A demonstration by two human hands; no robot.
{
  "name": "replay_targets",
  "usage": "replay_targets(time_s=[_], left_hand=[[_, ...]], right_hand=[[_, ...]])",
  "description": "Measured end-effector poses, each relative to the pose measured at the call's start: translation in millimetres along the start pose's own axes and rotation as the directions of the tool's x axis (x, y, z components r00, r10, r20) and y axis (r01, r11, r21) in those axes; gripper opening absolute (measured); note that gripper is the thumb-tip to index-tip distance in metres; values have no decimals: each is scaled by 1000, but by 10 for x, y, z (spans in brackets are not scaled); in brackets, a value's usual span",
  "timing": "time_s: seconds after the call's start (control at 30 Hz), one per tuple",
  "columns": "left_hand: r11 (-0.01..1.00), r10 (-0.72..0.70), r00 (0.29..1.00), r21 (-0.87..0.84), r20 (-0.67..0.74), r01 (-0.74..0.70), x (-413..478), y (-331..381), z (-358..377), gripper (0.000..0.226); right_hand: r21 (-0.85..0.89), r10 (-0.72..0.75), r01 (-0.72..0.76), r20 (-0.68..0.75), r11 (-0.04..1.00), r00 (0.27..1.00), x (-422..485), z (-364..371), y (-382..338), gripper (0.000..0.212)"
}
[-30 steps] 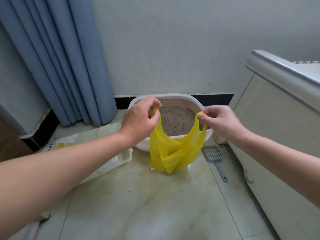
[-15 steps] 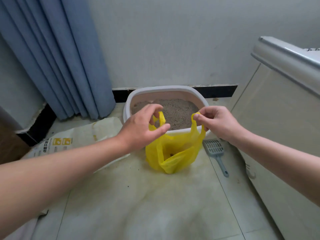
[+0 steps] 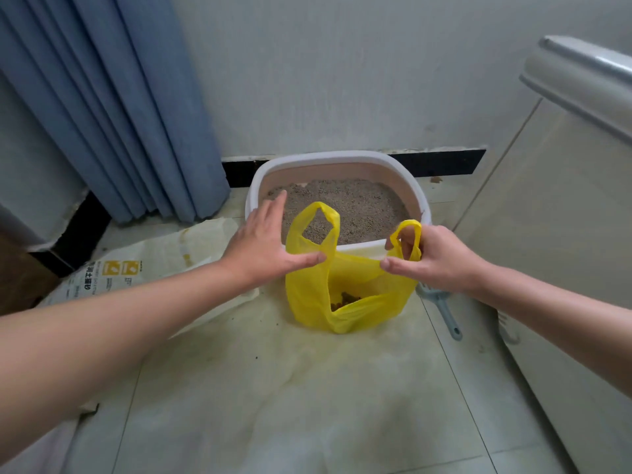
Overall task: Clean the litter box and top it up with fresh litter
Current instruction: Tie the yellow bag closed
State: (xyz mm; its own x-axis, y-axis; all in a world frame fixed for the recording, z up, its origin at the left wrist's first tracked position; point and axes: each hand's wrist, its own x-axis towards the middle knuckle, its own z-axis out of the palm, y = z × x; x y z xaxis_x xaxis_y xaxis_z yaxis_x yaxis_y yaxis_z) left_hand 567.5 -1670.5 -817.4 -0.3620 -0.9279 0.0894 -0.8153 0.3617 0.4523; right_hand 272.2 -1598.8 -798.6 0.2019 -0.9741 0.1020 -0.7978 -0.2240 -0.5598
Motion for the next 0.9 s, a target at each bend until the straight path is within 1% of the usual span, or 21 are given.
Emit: replay_targets(time_s=[0.03,0.07,0.1,0.17,0.23,0.27,0.3,0.33,0.37,0.4,0.43,0.47,0.5,0.53,0.6,0.7,0.73,0.77,0.83,0.9], left_hand=[[999,-27,996,-30,88,30,4,28,32,132],[997,-23,987,-73,158,35,-1,62,66,132],[992,5,980,-122,198,20,-3,95,107,132],[982,95,970,-182,225,-54,5,159,199,131],[975,209,948,-128,240,-183,21,224,272,123],[964,266,933,-83,241,-254,32,252,295,112],[947,318,919,-43,235,-317,44,276,310,96],[933,352,908,-14,229,-358,54,286,327,78],[929,360,906,-3,224,-369,62,288,335,62],[939,340,916,-24,214,-343,70,277,340,50],[955,295,935,-86,197,-283,68,271,333,41],[961,237,956,-185,173,-205,63,270,314,33],[947,176,973,-295,147,-127,60,276,286,30],[918,127,984,-391,126,-68,57,295,243,30],[844,54,992,-535,116,17,65,352,131,35],[710,-31,989,-693,146,124,123,409,2,34],[690,-60,986,-707,156,154,147,417,-23,35],[693,-89,983,-699,159,175,173,420,-30,36],[735,-111,981,-651,160,189,201,457,-34,36],[785,-85,981,-595,177,175,213,519,-28,31]], right_hand=[[-1,31,-31,10,1000,999,32,-19,-21,45],[26,78,-79,31,997,996,64,-43,-54,46],[89,127,-133,63,987,990,96,-73,-104,48],[250,181,-211,139,945,974,148,-138,-215,57],[339,170,-219,169,915,971,181,-202,-338,56],[374,157,-215,179,902,971,193,-225,-390,53],[410,145,-215,195,886,970,205,-242,-433,49],[438,135,-216,208,873,969,215,-254,-462,43],[455,129,-217,215,864,968,219,-264,-492,36],[470,127,-218,219,855,967,220,-269,-511,27],[486,125,-224,228,845,966,216,-277,-527,19],[505,121,-232,243,831,962,213,-281,-530,13],[521,113,-238,259,820,959,206,-286,-533,14],[527,106,-239,269,816,957,203,-289,-527,16],[492,101,-211,240,844,965,196,-302,-525,14],[388,96,-153,163,909,982,197,-334,-569,16],[351,93,-141,150,926,984,199,-353,-595,17],[304,81,-122,142,945,987,201,-373,-629,18],[172,22,-43,120,984,993,209,-418,-698,18],[4,-85,85,86,996,993,226,-432,-746,16]])
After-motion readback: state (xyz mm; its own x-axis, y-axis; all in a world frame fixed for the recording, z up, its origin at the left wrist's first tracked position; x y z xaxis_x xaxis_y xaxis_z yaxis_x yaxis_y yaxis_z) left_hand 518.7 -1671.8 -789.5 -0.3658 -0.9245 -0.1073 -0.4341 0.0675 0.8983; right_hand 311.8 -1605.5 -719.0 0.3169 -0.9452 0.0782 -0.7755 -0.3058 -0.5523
